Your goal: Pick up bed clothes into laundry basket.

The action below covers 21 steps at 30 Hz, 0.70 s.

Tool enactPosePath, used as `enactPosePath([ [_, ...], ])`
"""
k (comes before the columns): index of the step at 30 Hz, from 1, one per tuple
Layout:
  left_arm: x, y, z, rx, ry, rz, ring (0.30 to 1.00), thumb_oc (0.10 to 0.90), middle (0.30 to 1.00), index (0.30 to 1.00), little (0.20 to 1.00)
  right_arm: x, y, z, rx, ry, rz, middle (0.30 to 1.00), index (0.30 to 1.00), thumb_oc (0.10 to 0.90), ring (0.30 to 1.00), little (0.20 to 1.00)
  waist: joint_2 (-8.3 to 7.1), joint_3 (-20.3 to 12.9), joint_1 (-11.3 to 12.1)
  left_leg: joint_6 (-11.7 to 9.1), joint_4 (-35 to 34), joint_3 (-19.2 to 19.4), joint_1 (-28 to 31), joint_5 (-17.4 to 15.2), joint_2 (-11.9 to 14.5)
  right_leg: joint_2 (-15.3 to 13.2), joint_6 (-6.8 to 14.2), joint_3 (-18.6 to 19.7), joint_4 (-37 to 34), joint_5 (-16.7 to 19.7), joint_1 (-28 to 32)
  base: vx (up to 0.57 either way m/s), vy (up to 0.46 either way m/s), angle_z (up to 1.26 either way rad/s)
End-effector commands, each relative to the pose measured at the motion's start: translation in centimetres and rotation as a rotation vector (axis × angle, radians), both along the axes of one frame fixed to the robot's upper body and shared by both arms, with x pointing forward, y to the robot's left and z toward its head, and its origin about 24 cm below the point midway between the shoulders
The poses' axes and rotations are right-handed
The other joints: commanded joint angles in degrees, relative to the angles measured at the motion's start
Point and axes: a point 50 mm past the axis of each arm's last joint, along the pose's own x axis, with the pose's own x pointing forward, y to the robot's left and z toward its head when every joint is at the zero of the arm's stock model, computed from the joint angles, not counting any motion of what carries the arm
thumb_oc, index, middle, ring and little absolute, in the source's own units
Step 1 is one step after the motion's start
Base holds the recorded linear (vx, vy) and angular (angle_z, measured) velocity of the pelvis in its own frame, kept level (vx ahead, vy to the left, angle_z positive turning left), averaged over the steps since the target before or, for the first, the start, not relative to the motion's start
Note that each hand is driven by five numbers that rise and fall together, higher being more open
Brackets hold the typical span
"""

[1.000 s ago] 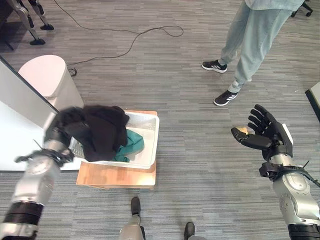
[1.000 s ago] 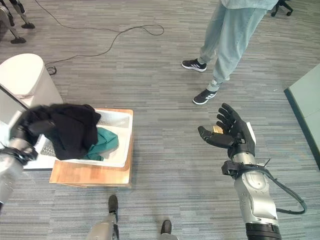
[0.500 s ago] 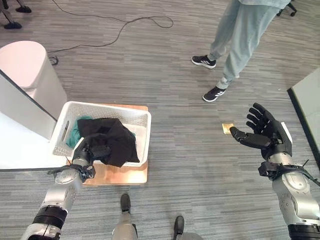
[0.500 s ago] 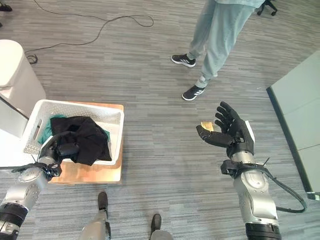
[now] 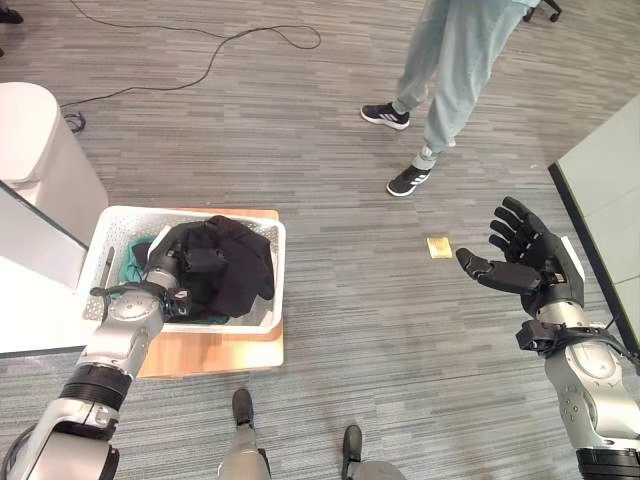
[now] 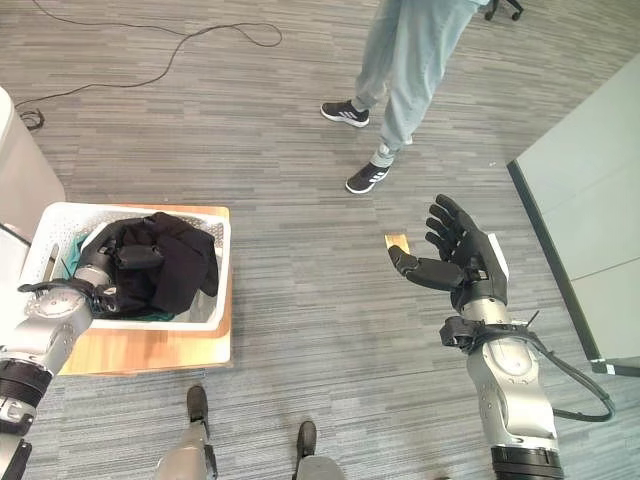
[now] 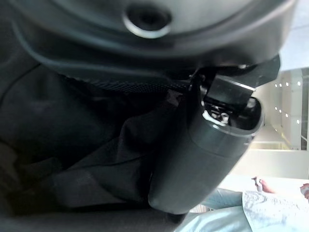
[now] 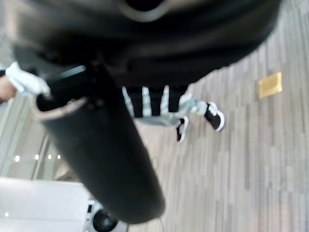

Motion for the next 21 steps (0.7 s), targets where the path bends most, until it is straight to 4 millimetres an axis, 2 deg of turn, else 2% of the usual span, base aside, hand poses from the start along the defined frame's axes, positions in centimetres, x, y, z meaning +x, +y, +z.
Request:
enactPosePath([
  [1,2.2,-0.1,5.5,0.033,-0.200,-0.008,0.300,0.400,0.300,0.300,0.300,-0.4,-0.9,6.4,-0.119,-0.259,-0.015,0.900,0.900,0.800,0.900,0.900,1.70,-4.0,0.3,-1.8,0.0,0.7,7.3,-8.7,1.0,1.1,2.1,0.1,0.9,-1.0,-0.9,0.00,0.000,0.00],
  [2,2.2,0.1,5.6,0.044,-0.199,-0.001,0.300,0.400,0.300,0.300,0.300,-0.5,-1.0,6.4,-0.120,-0.258,-0.020,0.900,0.900,0.800,0.900,0.900,1.66,-3.9,0.2,-1.8,0.0,0.8,7.2,-8.7,1.0,1.1,2.2,0.1,0.9,-1.0,-1.0,0.00,0.010,-0.08],
  [3,2.1,0.7,5.8,0.100,-0.190,0.012,0.469,0.513,0.469,0.469,0.469,-0.6,-1.2,6.4,-0.124,-0.258,-0.028,0.900,0.900,0.800,0.900,0.900,1.59,-3.7,0.1,-1.8,0.0,0.9,7.0,-8.7,1.1,1.1,2.2,0.1,1.0,-0.8,-1.3,0.00,0.007,-0.16],
  [4,2.0,1.2,5.9,0.133,-0.170,0.010,0.900,0.800,0.900,0.900,0.900,-0.7,-1.2,6.4,-0.129,-0.254,-0.029,0.900,0.900,0.800,0.900,0.900,1.67,-3.6,0.1,-1.8,0.0,1.0,6.9,-8.7,1.1,1.0,2.3,0.1,1.2,-0.6,-1.5,0.00,0.008,-0.17],
  [10,0.7,2.5,6.5,0.236,-0.134,-0.030,0.900,0.800,0.900,0.900,0.900,-1.4,-2.3,6.9,-0.149,-0.256,-0.057,0.900,0.900,0.800,0.900,0.900,2.23,-3.2,0.7,-1.7,0.0,0.9,6.8,-8.8,0.7,0.7,2.5,-0.4,1.2,-0.4,-1.3,0.01,0.009,-0.03],
  [12,-0.1,3.3,8.0,0.313,-0.154,-0.044,0.900,0.800,0.900,0.900,0.900,-1.7,-2.7,7.2,-0.169,-0.252,-0.061,0.900,0.900,0.800,0.900,0.900,2.66,-3.2,1.3,-1.8,0.0,0.6,6.6,-8.8,0.5,0.6,2.6,-1.0,1.0,-0.4,-1.2,0.00,0.000,0.00],
  [13,-0.2,3.4,7.9,0.313,-0.153,-0.043,0.900,0.800,0.900,0.900,0.900,-1.7,-2.7,7.2,-0.169,-0.251,-0.060,0.900,0.900,0.800,0.900,0.900,2.65,-3.2,1.2,-1.8,0.0,0.6,6.6,-8.7,0.5,0.6,2.6,-1.0,0.9,-0.4,-1.2,0.00,0.000,0.00],
  [19,-3.1,4.1,12.0,0.320,-0.298,-0.086,0.900,0.800,0.900,0.900,0.900,-2.2,-3.6,7.6,-0.187,-0.249,-0.072,0.900,0.900,0.800,0.900,0.900,3.46,-3.5,3.1,-1.9,0.0,-0.7,6.5,-8.7,0.1,0.3,2.6,-2.6,0.9,-0.7,-0.2,0.02,-0.011,0.09],
  [20,-4.2,4.0,14.3,0.279,-0.415,-0.089,0.900,0.800,0.900,0.900,0.900,-2.3,-4.0,7.8,-0.191,-0.251,-0.081,0.900,0.900,0.800,0.900,0.900,3.66,-3.7,4.3,-2.0,0.0,-1.1,6.5,-8.7,0.0,0.3,2.7,-3.1,0.9,-0.8,0.1,0.01,-0.012,0.16],
  [21,-4.8,4.0,14.7,0.275,-0.440,-0.086,0.900,0.800,0.900,0.900,0.900,-2.3,-3.9,7.9,-0.195,-0.250,-0.078,0.900,0.900,0.800,0.900,0.900,3.75,-3.8,4.5,-2.0,0.0,-1.3,6.6,-8.7,-0.1,0.2,2.7,-3.3,1.0,-0.8,0.2,0.04,-0.022,0.13],
])
